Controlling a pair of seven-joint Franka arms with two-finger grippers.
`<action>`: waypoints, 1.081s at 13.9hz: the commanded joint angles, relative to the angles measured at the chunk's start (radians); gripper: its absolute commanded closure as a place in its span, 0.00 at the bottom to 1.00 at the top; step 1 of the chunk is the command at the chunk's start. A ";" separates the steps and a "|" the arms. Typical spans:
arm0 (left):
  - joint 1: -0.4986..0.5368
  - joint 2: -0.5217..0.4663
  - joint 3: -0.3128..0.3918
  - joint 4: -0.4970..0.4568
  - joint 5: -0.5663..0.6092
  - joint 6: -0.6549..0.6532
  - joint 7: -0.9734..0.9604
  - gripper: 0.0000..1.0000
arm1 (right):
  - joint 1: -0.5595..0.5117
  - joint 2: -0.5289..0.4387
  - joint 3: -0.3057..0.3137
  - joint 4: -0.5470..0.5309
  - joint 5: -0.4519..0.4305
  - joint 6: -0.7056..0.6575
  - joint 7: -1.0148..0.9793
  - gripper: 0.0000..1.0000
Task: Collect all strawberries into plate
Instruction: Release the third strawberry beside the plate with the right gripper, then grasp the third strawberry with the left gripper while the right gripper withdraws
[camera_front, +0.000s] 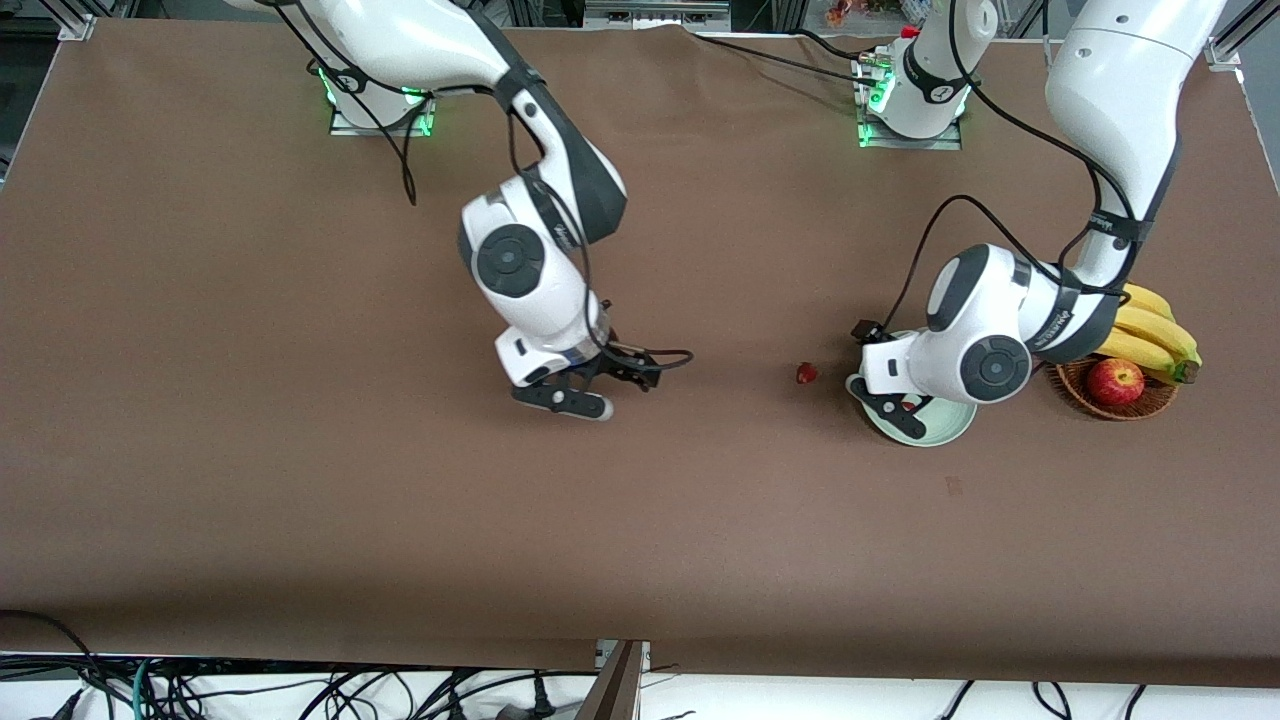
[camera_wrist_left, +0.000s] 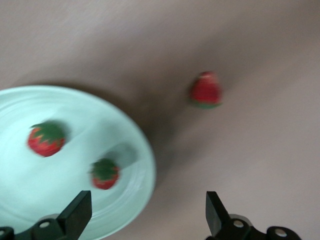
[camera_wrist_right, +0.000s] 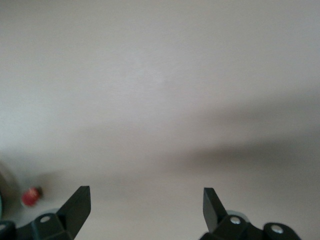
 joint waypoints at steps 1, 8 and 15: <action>-0.017 -0.015 -0.066 -0.009 0.009 0.006 -0.225 0.00 | 0.002 -0.117 -0.072 -0.033 -0.011 -0.183 -0.060 0.00; -0.097 0.077 -0.067 -0.026 0.298 0.276 -0.309 0.00 | 0.002 -0.289 -0.231 -0.033 -0.010 -0.446 -0.292 0.00; -0.095 0.139 -0.066 -0.030 0.460 0.477 -0.307 0.00 | -0.200 -0.531 -0.106 -0.255 -0.127 -0.460 -0.444 0.00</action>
